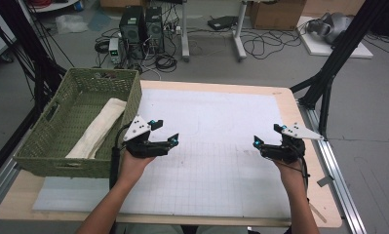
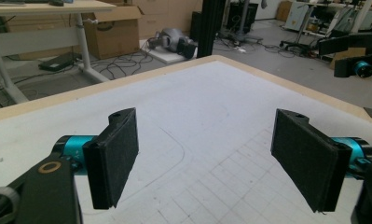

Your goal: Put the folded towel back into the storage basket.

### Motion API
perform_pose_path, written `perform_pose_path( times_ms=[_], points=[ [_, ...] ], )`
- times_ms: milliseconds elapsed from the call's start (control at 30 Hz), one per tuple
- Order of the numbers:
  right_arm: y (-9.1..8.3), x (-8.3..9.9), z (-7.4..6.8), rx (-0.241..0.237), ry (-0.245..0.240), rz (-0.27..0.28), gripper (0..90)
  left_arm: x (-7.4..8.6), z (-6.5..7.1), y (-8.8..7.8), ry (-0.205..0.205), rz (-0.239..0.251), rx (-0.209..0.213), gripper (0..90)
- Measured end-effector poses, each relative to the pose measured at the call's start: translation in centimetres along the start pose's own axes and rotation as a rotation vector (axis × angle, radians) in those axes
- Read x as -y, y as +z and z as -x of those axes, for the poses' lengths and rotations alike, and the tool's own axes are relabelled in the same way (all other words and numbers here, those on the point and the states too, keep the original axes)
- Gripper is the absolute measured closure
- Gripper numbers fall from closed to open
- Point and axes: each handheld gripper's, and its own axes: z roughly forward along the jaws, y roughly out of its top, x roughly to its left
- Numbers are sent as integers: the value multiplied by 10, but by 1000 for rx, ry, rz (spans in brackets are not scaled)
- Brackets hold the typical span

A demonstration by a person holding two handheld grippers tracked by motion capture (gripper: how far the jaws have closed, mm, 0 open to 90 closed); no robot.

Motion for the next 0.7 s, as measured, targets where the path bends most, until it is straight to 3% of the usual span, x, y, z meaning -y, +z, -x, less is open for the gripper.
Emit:
perform_pose_path(
  times_ms=[700],
  points=[
    [-1,0,-2,-4,1,0,117,3,1,0,-3,-3,0,235]
  ],
)
